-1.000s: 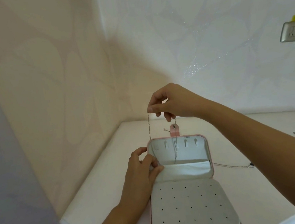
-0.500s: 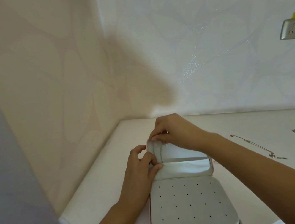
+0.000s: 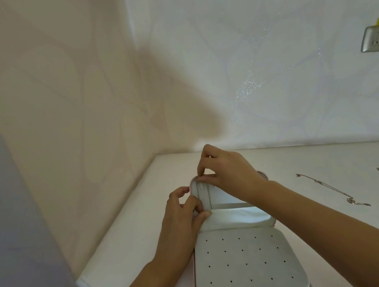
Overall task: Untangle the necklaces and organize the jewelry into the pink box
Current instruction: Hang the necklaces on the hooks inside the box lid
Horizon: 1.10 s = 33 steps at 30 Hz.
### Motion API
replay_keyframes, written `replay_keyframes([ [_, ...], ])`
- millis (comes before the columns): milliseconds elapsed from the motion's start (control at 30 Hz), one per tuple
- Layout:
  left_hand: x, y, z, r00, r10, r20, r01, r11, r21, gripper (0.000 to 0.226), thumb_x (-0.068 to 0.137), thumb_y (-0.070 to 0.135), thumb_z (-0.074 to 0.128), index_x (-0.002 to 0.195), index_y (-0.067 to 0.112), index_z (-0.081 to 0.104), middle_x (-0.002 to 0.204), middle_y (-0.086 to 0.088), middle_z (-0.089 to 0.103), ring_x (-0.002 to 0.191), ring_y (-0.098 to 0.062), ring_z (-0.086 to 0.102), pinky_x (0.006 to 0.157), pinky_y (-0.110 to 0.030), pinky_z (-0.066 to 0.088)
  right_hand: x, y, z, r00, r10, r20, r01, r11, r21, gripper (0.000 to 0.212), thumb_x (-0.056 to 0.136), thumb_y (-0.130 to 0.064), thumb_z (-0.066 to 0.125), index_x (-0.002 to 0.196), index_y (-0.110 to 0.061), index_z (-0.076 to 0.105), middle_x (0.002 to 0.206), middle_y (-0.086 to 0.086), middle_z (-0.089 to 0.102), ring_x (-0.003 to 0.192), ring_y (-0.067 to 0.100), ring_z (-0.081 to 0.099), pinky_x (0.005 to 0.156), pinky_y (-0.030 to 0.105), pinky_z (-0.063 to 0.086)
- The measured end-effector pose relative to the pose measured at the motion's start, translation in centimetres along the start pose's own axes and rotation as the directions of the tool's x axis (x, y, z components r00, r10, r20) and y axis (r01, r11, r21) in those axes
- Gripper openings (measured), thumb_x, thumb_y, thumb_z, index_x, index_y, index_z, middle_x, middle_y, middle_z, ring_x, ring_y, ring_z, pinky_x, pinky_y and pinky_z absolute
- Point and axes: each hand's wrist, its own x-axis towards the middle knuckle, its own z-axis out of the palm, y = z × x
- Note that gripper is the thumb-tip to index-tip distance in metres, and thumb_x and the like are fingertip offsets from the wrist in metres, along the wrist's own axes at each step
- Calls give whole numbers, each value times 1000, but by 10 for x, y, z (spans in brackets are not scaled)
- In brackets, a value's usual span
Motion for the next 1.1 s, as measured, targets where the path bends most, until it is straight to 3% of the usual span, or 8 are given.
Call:
replay_keyframes([
  [367,-1,-1,0,1000,-8,-5,8,999,-46,18,91,32,59,80,35,45,131,16,30,100,14,39,78,0,31,-6,11,3,996,-88,-5,88,995,46,12,80,-22,67,78,-12,73,81,0,55,53,6,45,53,18,36],
  [533,-1,0,0,1000,-4,-5,4,998,-58,17,91,32,59,80,34,46,131,16,30,100,16,37,79,2,29,-7,13,11,999,-10,-43,15,992,125,16,81,-26,69,80,-10,71,80,-4,53,63,4,40,56,21,39],
  [667,-1,-1,0,1000,-14,0,14,997,-78,19,91,31,60,78,35,46,130,15,32,102,17,39,79,1,31,-15,14,8,998,55,-35,-49,984,169,35,86,-43,53,83,-14,74,80,-9,51,65,7,48,60,14,39],
  [800,1,-4,0,1000,-24,18,26,995,-96,13,89,30,61,82,27,51,127,13,37,106,16,37,82,-1,30,-29,26,-16,977,214,-12,-204,946,252,20,92,-30,59,86,-16,73,76,-14,56,70,1,54,67,9,39],
  [900,3,-5,0,996,-58,68,65,992,-108,13,89,29,61,80,29,51,123,11,41,108,4,42,83,-2,29,-45,51,-43,906,405,126,-424,871,250,19,95,-20,56,84,-18,71,73,-11,63,65,2,58,60,9,40],
  [1000,8,-7,-1,983,-109,149,125,987,-98,16,88,29,63,77,30,51,113,10,47,106,-3,44,78,1,28,-75,90,-63,730,558,395,-623,780,51,20,94,-12,53,86,-18,70,79,-4,67,65,10,64,54,12,45],
  [1100,15,-6,-4,958,-155,239,168,985,-35,21,88,29,64,72,29,50,99,5,55,89,-5,49,65,-6,32,-110,118,-81,553,653,517,-681,712,-171,28,91,-4,51,83,-25,68,88,-3,68,74,7,64,63,14,46],
])
